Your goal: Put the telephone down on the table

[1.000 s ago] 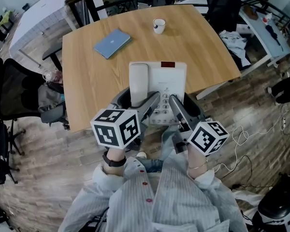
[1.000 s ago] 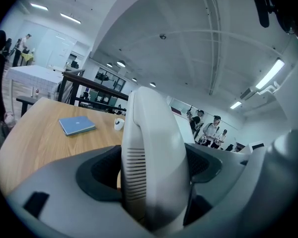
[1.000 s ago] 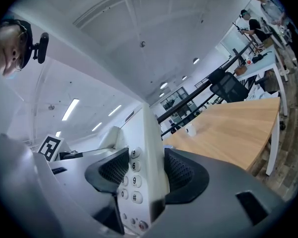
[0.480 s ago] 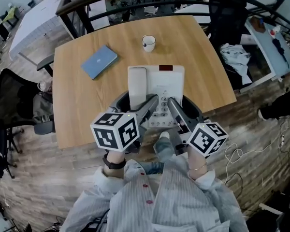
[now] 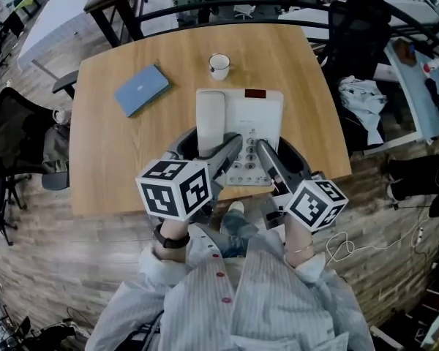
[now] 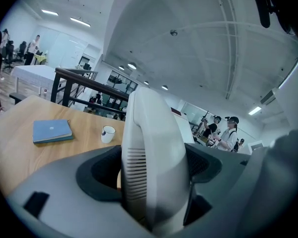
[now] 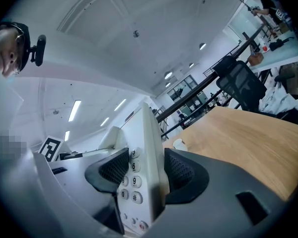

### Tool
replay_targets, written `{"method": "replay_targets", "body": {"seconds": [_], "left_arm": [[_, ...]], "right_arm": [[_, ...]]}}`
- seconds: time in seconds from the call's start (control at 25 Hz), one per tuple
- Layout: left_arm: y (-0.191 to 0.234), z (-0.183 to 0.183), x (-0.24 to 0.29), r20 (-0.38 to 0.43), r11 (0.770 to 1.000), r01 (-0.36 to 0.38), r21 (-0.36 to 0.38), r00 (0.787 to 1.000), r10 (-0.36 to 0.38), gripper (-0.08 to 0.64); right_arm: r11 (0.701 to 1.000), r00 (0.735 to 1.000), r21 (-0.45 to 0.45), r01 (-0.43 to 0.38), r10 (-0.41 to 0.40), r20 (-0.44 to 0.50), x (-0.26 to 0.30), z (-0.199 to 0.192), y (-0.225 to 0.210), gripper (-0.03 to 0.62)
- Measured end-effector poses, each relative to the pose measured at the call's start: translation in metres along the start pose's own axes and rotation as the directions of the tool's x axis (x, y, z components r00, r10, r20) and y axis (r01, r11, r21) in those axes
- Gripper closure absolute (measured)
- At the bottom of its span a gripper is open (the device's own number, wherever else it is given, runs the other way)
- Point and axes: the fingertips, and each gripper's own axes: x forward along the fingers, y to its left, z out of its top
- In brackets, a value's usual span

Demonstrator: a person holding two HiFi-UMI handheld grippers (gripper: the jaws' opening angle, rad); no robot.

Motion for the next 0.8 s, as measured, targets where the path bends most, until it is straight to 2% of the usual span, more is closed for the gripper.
{"method": "replay_targets", "body": {"seconds": [0.2, 0.44, 0.8], "left_arm": [[0.0, 0.003, 0.014, 0.014, 0.999, -0.031, -0.012, 0.999, 0.032, 0.172], [0.02, 0.01, 0.018, 0.009, 0.998, -0.06, -0.032, 0.998, 0.06, 0.172], [0.052, 0.037, 0.036, 0.0, 0.996, -0.067, -0.057, 0.998, 0.067, 0.172]], "right_arm": [[1.0, 0.999, 0.005, -0.027, 0.027, -0.018, 0.009, 0.007, -0.015, 0.353], [0.998, 0.998, 0.024, -0.051, 0.052, -0.045, 0.033, 0.006, -0.016, 0.353], [0.999, 0.997, 0.026, -0.04, 0.041, -0.068, 0.076, 0.019, -0.017, 0.353]]}}
